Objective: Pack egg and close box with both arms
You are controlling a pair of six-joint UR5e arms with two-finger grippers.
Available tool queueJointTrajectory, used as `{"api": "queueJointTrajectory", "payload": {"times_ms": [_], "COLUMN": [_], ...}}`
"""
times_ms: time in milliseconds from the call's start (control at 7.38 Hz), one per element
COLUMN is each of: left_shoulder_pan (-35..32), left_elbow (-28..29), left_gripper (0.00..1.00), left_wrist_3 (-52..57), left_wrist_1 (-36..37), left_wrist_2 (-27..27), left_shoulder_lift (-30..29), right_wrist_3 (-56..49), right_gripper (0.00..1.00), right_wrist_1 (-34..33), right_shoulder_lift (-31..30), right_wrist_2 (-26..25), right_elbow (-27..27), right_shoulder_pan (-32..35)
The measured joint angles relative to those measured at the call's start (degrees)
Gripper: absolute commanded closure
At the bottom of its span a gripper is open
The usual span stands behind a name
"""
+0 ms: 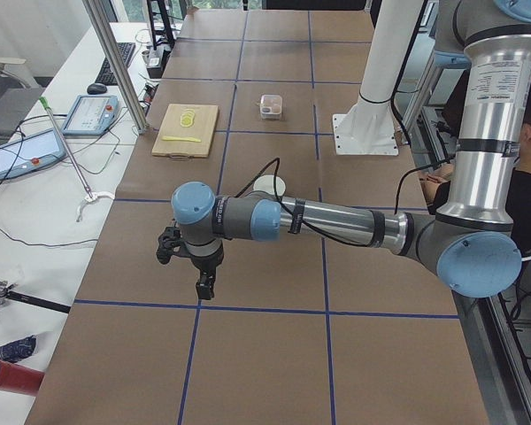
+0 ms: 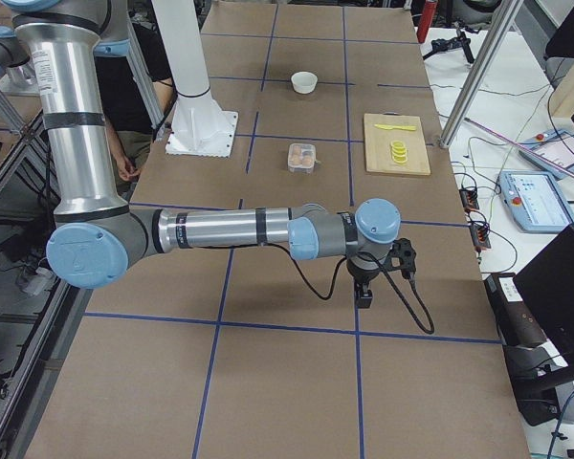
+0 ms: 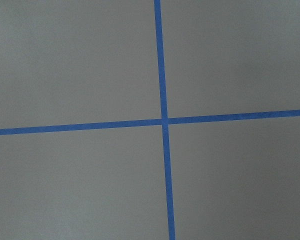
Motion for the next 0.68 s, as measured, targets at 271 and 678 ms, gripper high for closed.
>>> {"api": "queueJointTrajectory", "payload": {"times_ms": [271, 678], "left_shoulder_pan": [-0.1, -0.1], "left_elbow": [-0.3, -0.3], "left_gripper": [0.0, 0.0], "left_wrist_3": [0.2, 0.2], "left_wrist_1": [0.1, 0.3], "left_wrist_2": [0.1, 0.2], "left_shoulder_lift": [0.3, -0.7], "right_wrist_3": [1.2, 1.6], "right_gripper": [0.0, 0.0], "right_wrist_1": [0.1, 0.3], "right_shoulder_lift": [0.0, -0.5], "right_wrist_2": [0.2, 0.1], "right_elbow": [-0.1, -0.1], "right_shoulder_pan": [-0.9, -1.2]}}
